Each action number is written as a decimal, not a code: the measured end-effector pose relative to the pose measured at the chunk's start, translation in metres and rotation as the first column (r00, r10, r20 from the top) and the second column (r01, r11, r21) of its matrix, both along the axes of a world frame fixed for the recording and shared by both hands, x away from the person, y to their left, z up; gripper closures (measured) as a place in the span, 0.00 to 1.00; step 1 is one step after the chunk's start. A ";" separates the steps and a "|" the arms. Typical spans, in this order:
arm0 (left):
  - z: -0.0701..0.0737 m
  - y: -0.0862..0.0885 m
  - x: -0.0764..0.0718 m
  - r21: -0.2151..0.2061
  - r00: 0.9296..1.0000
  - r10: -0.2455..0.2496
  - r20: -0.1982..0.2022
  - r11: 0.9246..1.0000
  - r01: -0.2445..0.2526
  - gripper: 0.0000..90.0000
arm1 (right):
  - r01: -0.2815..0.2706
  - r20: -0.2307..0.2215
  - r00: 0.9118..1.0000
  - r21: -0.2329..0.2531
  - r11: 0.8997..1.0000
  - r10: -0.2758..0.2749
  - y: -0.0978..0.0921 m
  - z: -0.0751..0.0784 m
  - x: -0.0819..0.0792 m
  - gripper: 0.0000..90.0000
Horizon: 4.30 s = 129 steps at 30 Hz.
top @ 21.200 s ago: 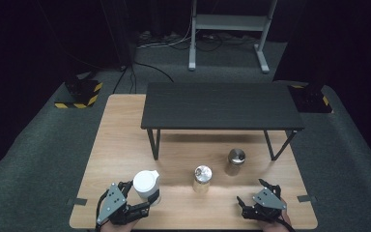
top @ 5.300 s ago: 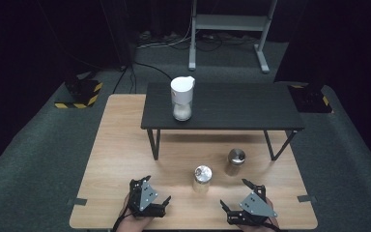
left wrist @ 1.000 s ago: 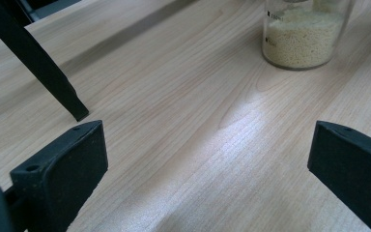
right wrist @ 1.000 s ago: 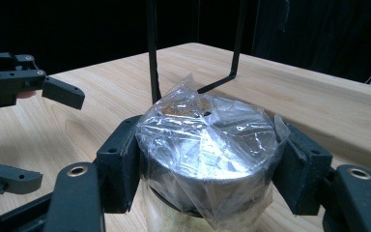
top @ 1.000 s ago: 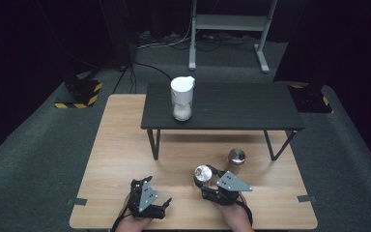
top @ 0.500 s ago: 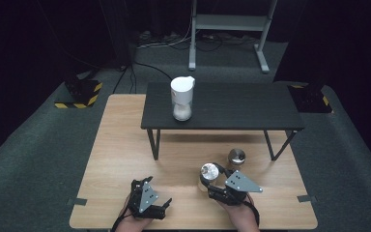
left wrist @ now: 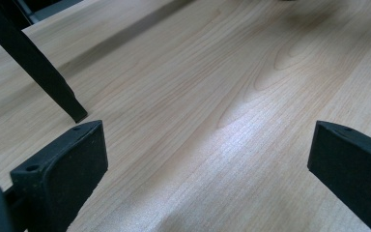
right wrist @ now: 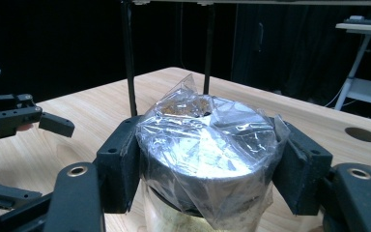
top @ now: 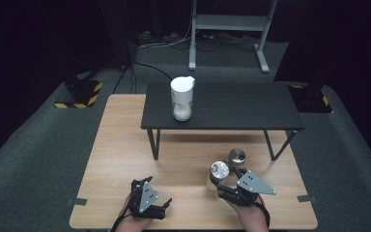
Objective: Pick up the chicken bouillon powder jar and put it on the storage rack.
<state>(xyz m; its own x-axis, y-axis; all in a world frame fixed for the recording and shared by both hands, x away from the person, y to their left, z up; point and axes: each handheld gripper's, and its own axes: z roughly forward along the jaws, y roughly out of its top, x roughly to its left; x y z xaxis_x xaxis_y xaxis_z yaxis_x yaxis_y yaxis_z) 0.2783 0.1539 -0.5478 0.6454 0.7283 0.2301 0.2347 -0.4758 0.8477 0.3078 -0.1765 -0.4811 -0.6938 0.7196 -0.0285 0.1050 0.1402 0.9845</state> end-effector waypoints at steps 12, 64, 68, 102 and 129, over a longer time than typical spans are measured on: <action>0.000 0.000 0.000 -0.005 1.000 -0.001 0.001 1.000 0.001 0.01 | 0.014 0.031 0.999 0.015 1.000 -0.015 -0.012 0.015 -0.004 0.38; 0.000 0.001 0.000 -0.007 1.000 -0.012 -0.002 1.000 0.012 0.01 | 0.050 0.121 0.991 0.063 0.997 -0.057 -0.024 0.068 0.003 0.38; 0.000 0.000 0.000 -0.005 1.000 -0.011 -0.003 1.000 0.011 0.01 | 0.052 0.130 0.990 0.065 0.997 -0.060 -0.024 0.073 0.003 0.38; 0.000 0.000 0.000 -0.003 1.000 -0.019 -0.003 1.000 0.019 0.01 | 0.087 0.180 0.978 0.104 0.991 -0.105 -0.024 0.106 0.017 0.38; 0.000 0.001 0.000 -0.009 1.000 -0.022 -0.004 1.000 0.022 0.01 | 0.121 0.236 0.960 0.125 0.985 -0.148 -0.018 0.139 0.033 0.38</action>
<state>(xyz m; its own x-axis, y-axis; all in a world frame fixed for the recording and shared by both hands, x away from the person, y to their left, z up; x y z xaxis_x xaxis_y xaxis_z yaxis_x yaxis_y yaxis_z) 0.2783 0.1548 -0.5477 0.6623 0.7158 0.2211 0.2276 -0.4735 0.8509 0.3404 -0.1941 -0.3422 -0.5718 0.8141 -0.1016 -0.1294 0.0328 0.9910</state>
